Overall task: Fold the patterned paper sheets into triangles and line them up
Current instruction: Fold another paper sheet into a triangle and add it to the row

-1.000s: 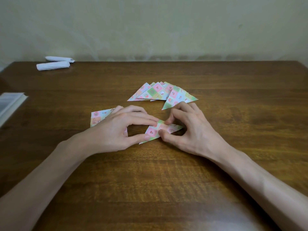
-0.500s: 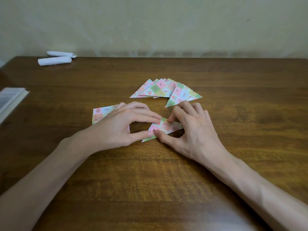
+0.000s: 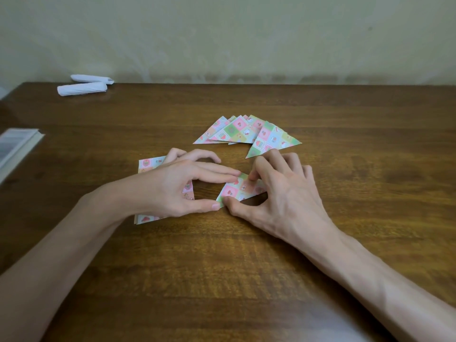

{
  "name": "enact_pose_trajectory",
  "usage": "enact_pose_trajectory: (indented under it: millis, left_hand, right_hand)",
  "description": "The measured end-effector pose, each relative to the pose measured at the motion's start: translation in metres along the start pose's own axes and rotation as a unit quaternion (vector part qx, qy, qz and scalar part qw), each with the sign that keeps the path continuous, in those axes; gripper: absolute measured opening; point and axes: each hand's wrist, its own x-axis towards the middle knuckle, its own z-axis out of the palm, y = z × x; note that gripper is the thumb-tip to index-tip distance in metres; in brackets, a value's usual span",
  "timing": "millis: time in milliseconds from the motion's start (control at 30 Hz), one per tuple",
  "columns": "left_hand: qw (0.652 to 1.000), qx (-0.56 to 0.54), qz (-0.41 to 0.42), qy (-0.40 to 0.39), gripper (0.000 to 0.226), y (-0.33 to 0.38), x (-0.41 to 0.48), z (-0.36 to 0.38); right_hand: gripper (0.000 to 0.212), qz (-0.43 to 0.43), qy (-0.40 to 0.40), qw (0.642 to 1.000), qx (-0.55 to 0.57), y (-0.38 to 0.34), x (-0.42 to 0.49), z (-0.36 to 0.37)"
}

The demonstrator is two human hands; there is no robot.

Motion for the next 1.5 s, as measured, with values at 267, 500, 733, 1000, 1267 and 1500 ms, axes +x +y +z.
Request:
enact_pose_trajectory:
  millis: [267,500,733,1000,1267,1500]
  left_hand:
    - [1.000,0.004,-0.010,-0.016,0.056,0.002,-0.002,-0.004]
    - [1.000,0.006,-0.013,-0.027,0.058,0.003,0.000,-0.006]
    - [0.999,-0.003,-0.026,-0.040,0.058,0.005,-0.001,-0.008]
    - [0.995,0.000,-0.011,0.096,0.040,0.007,0.004,0.011]
    - [0.996,-0.020,-0.032,0.075,0.027,0.010,0.003,0.012]
    - [0.998,-0.027,-0.040,0.047,0.029,0.010,0.003,0.009]
  right_hand:
    - [0.072,0.027,-0.019,0.999,-0.034,-0.009,-0.001,0.002]
    - [0.072,0.038,-0.035,0.998,-0.020,-0.009,-0.002,0.001]
    - [0.062,0.049,-0.050,0.996,0.054,-0.001,0.001,-0.003]
    - [0.083,0.047,-0.066,0.995,0.064,0.001,0.001,-0.003]
    - [0.058,0.048,-0.102,0.985,0.132,0.017,0.007,-0.014]
    - [0.050,0.045,-0.098,0.975,0.196,0.026,0.008,-0.019]
